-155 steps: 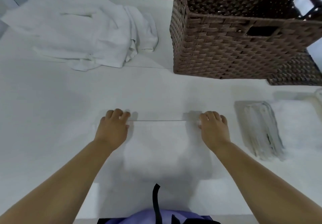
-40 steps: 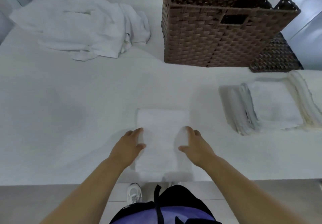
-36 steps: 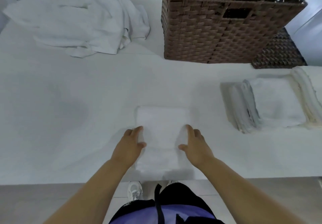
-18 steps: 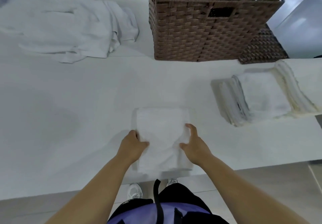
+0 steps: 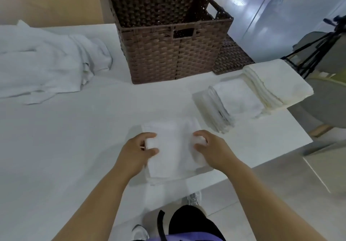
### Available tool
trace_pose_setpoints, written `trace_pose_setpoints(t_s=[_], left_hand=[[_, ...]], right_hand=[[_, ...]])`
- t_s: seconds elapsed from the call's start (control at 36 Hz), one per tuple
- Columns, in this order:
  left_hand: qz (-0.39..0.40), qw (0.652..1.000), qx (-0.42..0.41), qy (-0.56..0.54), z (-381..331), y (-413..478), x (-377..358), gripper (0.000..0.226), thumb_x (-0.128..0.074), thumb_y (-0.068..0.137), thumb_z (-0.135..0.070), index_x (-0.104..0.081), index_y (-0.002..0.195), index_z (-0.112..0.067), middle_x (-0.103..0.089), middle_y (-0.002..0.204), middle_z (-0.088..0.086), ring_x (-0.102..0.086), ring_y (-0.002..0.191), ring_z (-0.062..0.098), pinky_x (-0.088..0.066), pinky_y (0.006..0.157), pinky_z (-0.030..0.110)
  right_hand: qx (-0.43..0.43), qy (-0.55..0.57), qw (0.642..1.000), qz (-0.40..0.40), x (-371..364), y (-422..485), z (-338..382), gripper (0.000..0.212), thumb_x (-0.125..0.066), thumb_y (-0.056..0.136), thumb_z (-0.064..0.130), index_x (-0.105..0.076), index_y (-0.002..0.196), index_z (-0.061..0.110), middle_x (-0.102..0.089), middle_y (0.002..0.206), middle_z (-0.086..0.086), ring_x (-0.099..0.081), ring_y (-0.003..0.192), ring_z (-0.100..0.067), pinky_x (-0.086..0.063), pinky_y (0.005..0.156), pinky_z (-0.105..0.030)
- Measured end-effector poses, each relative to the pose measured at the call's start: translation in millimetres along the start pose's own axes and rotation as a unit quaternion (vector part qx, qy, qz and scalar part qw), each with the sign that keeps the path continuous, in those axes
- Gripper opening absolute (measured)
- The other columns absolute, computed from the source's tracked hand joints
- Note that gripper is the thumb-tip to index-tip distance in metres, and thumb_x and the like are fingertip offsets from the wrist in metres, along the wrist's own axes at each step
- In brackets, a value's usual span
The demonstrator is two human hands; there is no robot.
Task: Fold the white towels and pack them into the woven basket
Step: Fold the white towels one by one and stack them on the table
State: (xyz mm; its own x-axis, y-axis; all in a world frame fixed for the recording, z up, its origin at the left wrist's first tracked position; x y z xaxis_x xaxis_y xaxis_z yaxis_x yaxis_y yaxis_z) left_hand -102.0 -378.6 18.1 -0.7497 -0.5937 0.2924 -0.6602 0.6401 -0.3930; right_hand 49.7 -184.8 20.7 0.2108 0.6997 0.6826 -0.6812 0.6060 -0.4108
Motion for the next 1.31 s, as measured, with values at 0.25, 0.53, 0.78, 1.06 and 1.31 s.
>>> trace_pose_setpoints(t_s=[0.25, 0.53, 0.78, 1.06, 1.31], left_hand=[[-0.041, 0.996, -0.07, -0.029, -71.2, 27.1, -40.6, 0.037, -0.079, 0.073, -0.021, -0.065, 0.091, -0.05, -0.069, 0.089, -0.024, -0.067, 0.079, 0.0, -0.049, 0.062, 0.013], [-0.096, 0.99, -0.105, -0.018, -152.1, 94.0, -141.2, 0.028, -0.071, 0.082, -0.026, -0.064, 0.092, -0.051, -0.07, 0.087, -0.019, -0.066, 0.078, 0.001, -0.045, 0.062, 0.006], [-0.08, 0.992, -0.053, 0.083, -156.5, 145.5, -212.4, 0.029, -0.067, 0.085, -0.03, -0.057, 0.094, -0.055, -0.068, 0.09, -0.009, -0.063, 0.08, 0.0, -0.046, 0.068, 0.01], [-0.041, 0.973, -0.007, 0.226, -155.6, 155.1, -207.6, 0.026, -0.063, 0.086, -0.041, -0.055, 0.11, -0.047, -0.057, 0.103, -0.018, -0.057, 0.088, 0.0, -0.047, 0.082, 0.023], [-0.083, 0.947, 0.017, 0.309, -175.2, 151.5, -153.9, 0.026, -0.058, 0.088, -0.045, -0.058, 0.111, -0.034, -0.058, 0.104, -0.012, -0.057, 0.092, 0.007, -0.047, 0.082, 0.026]], right_hand=[[0.11, 0.022, 0.991, -0.077, 90.8, 26.5, -16.8, 0.036, -0.056, 0.093, 0.025, -0.052, 0.125, 0.043, -0.05, 0.117, 0.014, -0.052, 0.094, -0.007, -0.037, 0.079, -0.02], [0.174, -0.029, 0.976, -0.129, 212.4, 93.3, -64.0, 0.039, -0.056, 0.093, 0.021, -0.053, 0.129, 0.036, -0.048, 0.113, 0.013, -0.053, 0.096, -0.014, -0.037, 0.08, -0.021], [0.115, -0.214, 0.969, -0.041, 246.8, 151.9, -110.7, 0.041, -0.049, 0.096, 0.029, -0.044, 0.137, 0.033, -0.05, 0.12, 0.0, -0.057, 0.101, -0.025, -0.049, 0.08, -0.033], [0.114, -0.324, 0.939, 0.021, 255.2, 170.9, -103.5, 0.037, -0.051, 0.093, 0.039, -0.049, 0.129, 0.032, -0.051, 0.116, 0.003, -0.057, 0.103, -0.021, -0.048, 0.076, -0.034], [0.205, -0.328, 0.921, 0.045, 274.3, 177.0, -26.3, 0.054, -0.05, 0.092, 0.048, -0.037, 0.14, 0.026, -0.05, 0.132, -0.001, -0.05, 0.118, -0.022, -0.045, 0.093, -0.038]])
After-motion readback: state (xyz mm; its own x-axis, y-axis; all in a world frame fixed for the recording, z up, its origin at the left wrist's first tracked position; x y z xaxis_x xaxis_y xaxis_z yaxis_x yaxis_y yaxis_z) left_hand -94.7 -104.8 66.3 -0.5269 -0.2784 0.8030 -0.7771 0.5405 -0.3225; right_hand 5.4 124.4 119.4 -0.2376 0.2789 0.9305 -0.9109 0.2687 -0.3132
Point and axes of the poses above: each hand's wrist, its own y-axis towards the middle knuckle, its own x-axis out of the back of the hand, z = x × y, the point moved 1 cm from there along y, towards the middle knuckle
